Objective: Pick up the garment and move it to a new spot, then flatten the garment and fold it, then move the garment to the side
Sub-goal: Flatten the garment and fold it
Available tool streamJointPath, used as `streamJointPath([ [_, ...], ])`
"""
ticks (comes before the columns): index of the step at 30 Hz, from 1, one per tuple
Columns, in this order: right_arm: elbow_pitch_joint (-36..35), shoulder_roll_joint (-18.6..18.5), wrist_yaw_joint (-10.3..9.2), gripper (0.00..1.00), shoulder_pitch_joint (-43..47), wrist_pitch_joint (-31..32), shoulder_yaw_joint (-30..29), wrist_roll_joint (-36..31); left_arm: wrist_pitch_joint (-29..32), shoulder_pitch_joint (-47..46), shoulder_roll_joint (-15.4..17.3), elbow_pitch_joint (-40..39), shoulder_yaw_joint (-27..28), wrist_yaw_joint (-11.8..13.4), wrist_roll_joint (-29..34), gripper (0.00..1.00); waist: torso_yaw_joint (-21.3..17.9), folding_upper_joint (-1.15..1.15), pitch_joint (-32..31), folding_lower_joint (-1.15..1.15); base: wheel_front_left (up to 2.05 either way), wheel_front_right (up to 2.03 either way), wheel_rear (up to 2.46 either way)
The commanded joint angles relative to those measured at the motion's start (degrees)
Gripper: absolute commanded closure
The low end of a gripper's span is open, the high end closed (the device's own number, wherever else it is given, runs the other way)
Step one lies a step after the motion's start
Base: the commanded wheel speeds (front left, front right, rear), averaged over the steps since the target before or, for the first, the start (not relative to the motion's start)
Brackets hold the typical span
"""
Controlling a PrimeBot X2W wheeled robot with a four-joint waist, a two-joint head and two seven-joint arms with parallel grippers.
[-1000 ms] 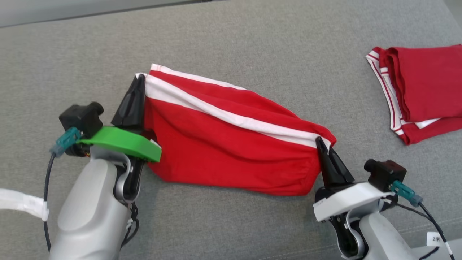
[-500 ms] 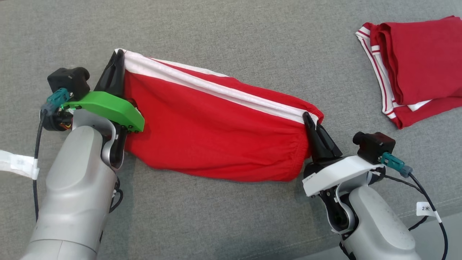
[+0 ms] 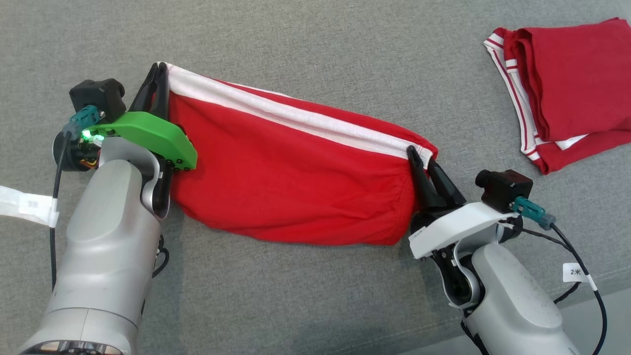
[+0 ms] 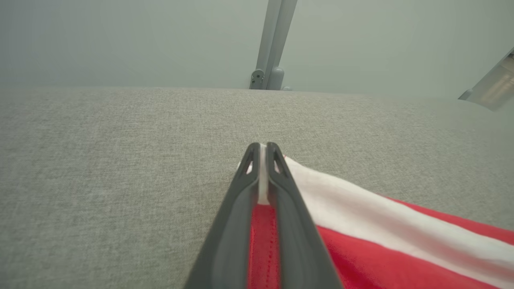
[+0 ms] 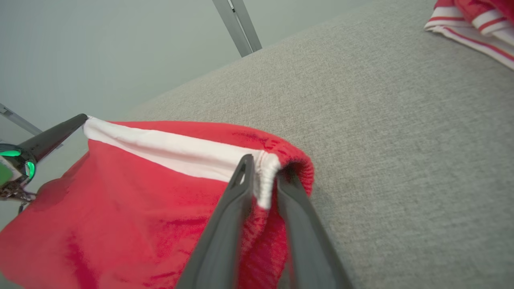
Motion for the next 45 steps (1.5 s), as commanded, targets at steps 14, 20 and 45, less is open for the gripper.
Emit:
streamJointPath([
  [14, -2.1, -0.1, -0.09, 0.0, 3.8, -0.2, -3.3, -5.5, 0.0, 3.8, -1.5, -1.9, 2.9, 0.1, 1.6, 0.0, 2.4, 0.0, -3.5, 0.0, 0.0, 0.0, 0.0],
  [20, -3.8, -0.1, -0.09, 0.0, 8.7, -0.2, -6.6, -9.2, 0.0, 8.8, -1.8, -4.6, 2.7, -0.5, 0.5, 0.0, 3.3, 0.0, -6.3, 0.0, 0.0, 0.0, 0.0],
  [45, -16.4, -0.1, -0.09, 0.0, 21.1, 2.6, -17.3, -12.5, 9.4, 12.3, 2.8, 3.9, -4.8, 1.5, -3.7, 0.0, -1.0, 0.0, -12.0, 0.0, 0.0, 0.0, 0.0],
])
